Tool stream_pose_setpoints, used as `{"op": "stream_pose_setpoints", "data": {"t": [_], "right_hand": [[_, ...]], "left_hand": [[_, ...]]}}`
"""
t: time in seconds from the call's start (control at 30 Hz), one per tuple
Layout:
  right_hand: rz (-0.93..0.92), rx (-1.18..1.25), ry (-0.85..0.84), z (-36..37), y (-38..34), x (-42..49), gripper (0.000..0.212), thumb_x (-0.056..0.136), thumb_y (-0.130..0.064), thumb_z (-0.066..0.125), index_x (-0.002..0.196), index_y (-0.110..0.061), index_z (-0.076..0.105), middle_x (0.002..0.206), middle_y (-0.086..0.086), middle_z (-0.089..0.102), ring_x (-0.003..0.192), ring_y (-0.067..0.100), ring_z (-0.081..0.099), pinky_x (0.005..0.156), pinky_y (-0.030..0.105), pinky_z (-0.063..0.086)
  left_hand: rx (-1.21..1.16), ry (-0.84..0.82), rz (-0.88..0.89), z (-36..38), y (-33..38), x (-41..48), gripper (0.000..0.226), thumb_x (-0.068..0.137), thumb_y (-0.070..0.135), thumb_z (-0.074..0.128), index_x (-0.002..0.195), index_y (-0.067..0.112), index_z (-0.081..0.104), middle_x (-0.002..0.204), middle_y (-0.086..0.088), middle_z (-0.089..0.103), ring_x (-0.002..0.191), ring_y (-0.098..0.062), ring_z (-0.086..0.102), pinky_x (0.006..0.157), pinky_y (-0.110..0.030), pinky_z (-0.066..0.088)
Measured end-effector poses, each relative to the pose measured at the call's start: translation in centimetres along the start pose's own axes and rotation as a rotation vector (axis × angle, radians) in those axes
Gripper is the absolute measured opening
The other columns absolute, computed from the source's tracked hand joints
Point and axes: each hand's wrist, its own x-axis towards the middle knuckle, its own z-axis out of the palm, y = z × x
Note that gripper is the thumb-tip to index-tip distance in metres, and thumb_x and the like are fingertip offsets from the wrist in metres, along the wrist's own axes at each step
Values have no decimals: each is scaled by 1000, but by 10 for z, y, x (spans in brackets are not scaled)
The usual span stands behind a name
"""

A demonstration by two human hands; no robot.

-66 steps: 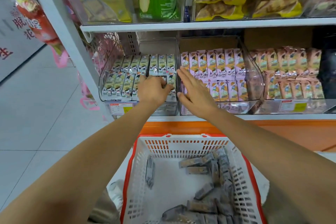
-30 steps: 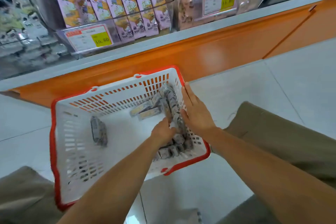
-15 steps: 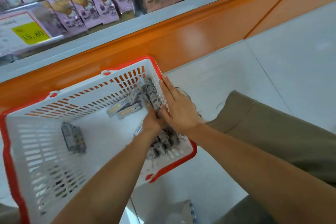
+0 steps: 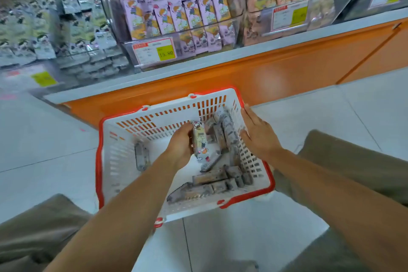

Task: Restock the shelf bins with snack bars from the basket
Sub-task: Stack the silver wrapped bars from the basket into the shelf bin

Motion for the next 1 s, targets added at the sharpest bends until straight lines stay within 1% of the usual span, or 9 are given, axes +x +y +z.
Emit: {"op": "stream_pose_setpoints", "data": {"t": [0.1, 0.2, 0.3, 0.47, 0.53, 0.67, 0.77, 0.9, 1.0], "right_hand": [[74, -41, -67, -12, -15, 4, 63, 104, -32, 32, 156, -10, 3, 164, 6, -3, 150, 20, 6, 121, 38, 15], [43, -21, -42, -24, -40, 8, 62, 103, -30, 36, 155, -9, 8, 163, 9, 7, 150, 23, 9, 121, 38, 15], [-59, 8, -36, -35, -73, 12, 61, 103, -28, 39, 154, -9, 12, 162, 10, 12, 149, 24, 11, 121, 38, 13], [-166, 83, -99, -47, -128, 8, 56, 102, -33, 42, 152, -15, 25, 157, 5, 29, 144, 25, 26, 119, 44, 22], [-188, 93, -90, -49, -141, 3, 53, 102, -34, 44, 150, -18, 29, 156, 4, 32, 141, 25, 34, 116, 45, 30], [-228, 121, -63, -64, -157, -1, 51, 102, -32, 45, 149, -19, 32, 155, 5, 32, 142, 25, 31, 117, 43, 27], [-285, 117, -4, -87, -173, 4, 48, 103, -29, 43, 148, -17, 35, 150, 7, 39, 138, 25, 36, 114, 42, 28], [-370, 197, 140, -119, -195, 17, 40, 102, -25, 43, 142, -18, 46, 141, 4, 50, 129, 23, 46, 108, 44, 38], [-431, 281, 253, -138, -210, 30, 36, 102, -19, 43, 137, -16, 51, 135, 4, 55, 125, 21, 49, 104, 40, 42]], "left_hand": [[-141, -32, -16, -17, 12, -26, 33, 104, 28, 34, 112, 6, 59, 74, -6, 69, 59, -16, 64, 55, -24, 54], [-152, -30, 35, -31, 21, -49, 30, 103, 32, 41, 104, 11, 62, 78, -8, 71, 61, -16, 67, 57, -25, 56], [-121, -4, 121, -44, 32, -68, 19, 101, 16, 45, 97, 8, 62, 79, -9, 70, 58, -14, 67, 54, -24, 55], [-35, 163, 317, -61, 46, -87, 17, 96, 11, 54, 110, 4, 61, 105, -18, 70, 89, -32, 70, 81, -47, 57], [-10, 222, 369, -65, 50, -96, 21, 94, 12, 59, 114, 7, 60, 106, -17, 71, 92, -33, 71, 82, -52, 57], [108, 346, 526, -75, 66, -113, 21, 88, 9, 68, 107, 14, 61, 98, -6, 65, 91, -25, 67, 71, -35, 57], [205, 406, 636, -80, 86, -129, 20, 87, 19, 70, 105, 19, 61, 98, -5, 66, 88, -22, 64, 78, -36, 55], [56, 462, 729, -84, 121, -153, 24, 83, 12, 71, 91, 18, 49, 78, -5, 62, 70, -22, 63, 84, -49, 55], [-78, 479, 792, -86, 148, -165, 24, 86, 7, 65, 89, 14, 43, 89, -9, 58, 67, -24, 65, 81, -45, 57]]}}
